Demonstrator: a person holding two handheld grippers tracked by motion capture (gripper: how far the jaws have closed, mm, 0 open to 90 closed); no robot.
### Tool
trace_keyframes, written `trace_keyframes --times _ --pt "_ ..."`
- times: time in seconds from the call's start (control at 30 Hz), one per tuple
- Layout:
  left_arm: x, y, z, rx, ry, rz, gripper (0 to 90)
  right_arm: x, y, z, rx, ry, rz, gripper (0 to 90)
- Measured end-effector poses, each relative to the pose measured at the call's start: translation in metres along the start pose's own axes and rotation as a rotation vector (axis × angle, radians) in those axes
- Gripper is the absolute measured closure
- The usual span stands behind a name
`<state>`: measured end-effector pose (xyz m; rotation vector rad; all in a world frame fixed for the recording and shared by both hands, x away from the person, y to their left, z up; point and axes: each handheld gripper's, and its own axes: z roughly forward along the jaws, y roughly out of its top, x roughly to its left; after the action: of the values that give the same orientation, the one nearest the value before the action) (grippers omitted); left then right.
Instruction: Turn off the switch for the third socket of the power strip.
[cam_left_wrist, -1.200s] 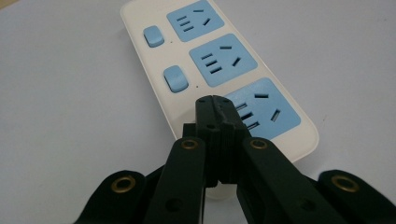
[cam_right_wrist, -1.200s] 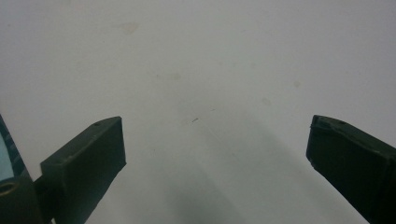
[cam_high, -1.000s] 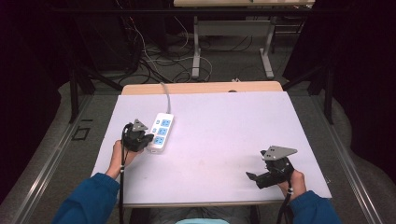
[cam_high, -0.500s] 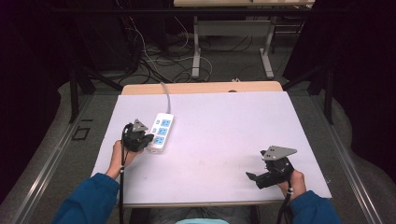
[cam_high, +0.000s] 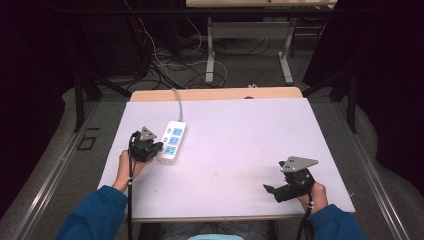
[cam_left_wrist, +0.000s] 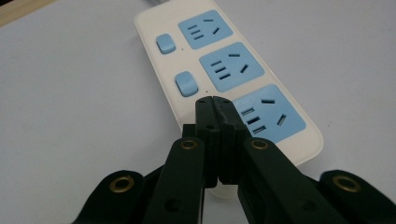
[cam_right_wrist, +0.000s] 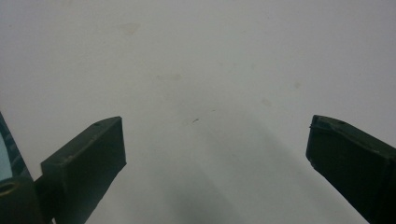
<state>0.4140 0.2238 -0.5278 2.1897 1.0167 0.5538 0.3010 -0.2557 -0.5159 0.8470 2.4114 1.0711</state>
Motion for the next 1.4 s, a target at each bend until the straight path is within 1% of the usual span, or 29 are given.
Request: trace_keyframes --times 0.03,0.07,0.1,0.13,0.17,0.2,0.3,0.33,0.37,0.4,0.43,0.47,0.5,0.53,0.6,0.63,0.77,0.83,0.87,0.97,1.0,1.07,1.1,1.17,1.2,1.23,1.3,1.33,1.4 --pt "0.001 0.0 -0.001 -0.001 0.008 0.001 80.2 0.0 0.0 0.0 0.001 -0.001 0.001 4.2" --pt "0.001 0.0 -0.002 -0.009 0.0 -0.009 80.2 0.0 0.0 0.0 0.001 -0.001 0.001 4.2" --pt "0.0 0.001 -0.003 -0.019 0.003 -0.011 77.2 0.0 0.0 0.0 0.0 0.0 0.001 4.2" --pt "0.0 0.002 -0.005 -0.016 0.005 -0.01 70.1 0.0 0.0 0.0 0.0 0.0 0.001 4.2" --pt "0.0 0.002 -0.006 -0.018 0.003 -0.005 70.1 0.0 0.0 0.0 0.0 0.0 0.001 4.2" --pt "0.0 0.003 -0.007 -0.023 0.007 -0.004 67.4 0.0 0.0 0.0 0.0 0.001 0.001 4.2" --pt "-0.001 0.004 -0.009 -0.02 0.008 -0.013 51.5 0.0 0.0 0.0 -0.001 -0.002 0.001 4.2" --pt "-0.001 0.004 -0.009 -0.028 0.016 -0.012 47.2 0.001 0.0 0.0 0.001 -0.001 0.007 4.2" --pt "-0.001 0.005 -0.01 -0.023 0.018 -0.013 42.4 0.0 0.0 0.0 0.002 0.0 0.008 4.2" --pt "-0.001 0.005 -0.012 -0.007 0.022 0.0 38.4 0.0 0.0 0.0 0.001 -0.001 0.008 4.2" --pt "-0.001 0.005 -0.013 -0.012 0.026 -0.003 34.4 0.001 0.0 0.0 0.0 -0.001 0.006 4.2" --pt "-0.001 0.005 -0.014 -0.008 0.037 -0.002 30.8 0.0 0.0 0.0 0.0 -0.001 0.004 4.2" --pt "-0.002 0.005 -0.015 -0.001 0.033 -0.011 27.0 0.0 0.0 0.0 0.0 -0.002 0.001 4.2" --pt "-0.002 0.005 -0.015 -0.011 0.041 -0.013 23.5 0.001 0.0 0.0 0.001 -0.001 0.006 4.2" --pt "-0.002 0.005 -0.016 -0.011 0.046 -0.015 18.9 0.001 0.0 0.0 -0.001 -0.004 0.013 4.2" --pt "-0.002 0.005 -0.018 -0.004 0.046 -0.007 16.3 0.001 0.0 -0.001 -0.001 -0.006 0.013 4.2" --pt "-0.003 0.005 -0.024 -0.003 0.058 -0.004 10.1 0.001 0.0 -0.001 0.0 -0.006 0.013 4.2" --pt "-0.004 0.003 -0.027 -0.014 0.068 -0.012 6.8 0.001 0.0 -0.001 0.0 -0.006 0.013 4.2" --pt "-0.003 0.003 -0.028 -0.006 0.067 -0.006 5.3 0.001 0.0 -0.001 0.001 -0.004 0.011 4.1" --pt "-0.004 0.0 -0.032 -0.006 0.067 -0.017 1.5 0.001 0.0 -0.001 0.002 -0.004 0.009 4.2" --pt "-0.003 0.0 -0.034 -0.002 0.067 -0.013 0.8 0.001 0.0 -0.001 0.001 -0.004 0.009 4.2" --pt "-0.004 -0.002 -0.036 -0.007 0.065 -0.02 0.5 0.001 0.0 -0.001 0.0 -0.004 0.01 4.1" --pt "-0.004 -0.002 -0.037 -0.002 0.067 -0.01 0.4 0.001 0.0 -0.001 0.001 -0.004 0.01 4.1" --pt "-0.006 -0.004 -0.039 -0.012 0.067 -0.011 0.4 0.0 0.0 -0.001 -0.003 -0.004 -0.003 4.2" --pt "-0.006 -0.005 -0.04 -0.004 0.061 -0.001 0.3 0.0 0.0 0.0 -0.005 -0.007 -0.003 4.1" --pt "-0.008 -0.005 -0.041 -0.009 0.059 -0.01 0.4 0.0 0.0 0.0 -0.006 -0.007 -0.001 4.1" --pt "-0.01 -0.006 -0.044 -0.005 0.057 -0.004 0.3 0.0 0.0 -0.001 -0.006 -0.006 -0.002 4.1" --pt "-0.011 -0.007 -0.045 -0.017 0.058 -0.004 0.3 0.001 0.0 -0.001 -0.004 -0.005 0.007 4.1" --pt "-0.013 -0.008 -0.048 -0.019 0.063 0.004 0.3 0.0 0.0 -0.001 0.002 0.0 0.004 4.1"
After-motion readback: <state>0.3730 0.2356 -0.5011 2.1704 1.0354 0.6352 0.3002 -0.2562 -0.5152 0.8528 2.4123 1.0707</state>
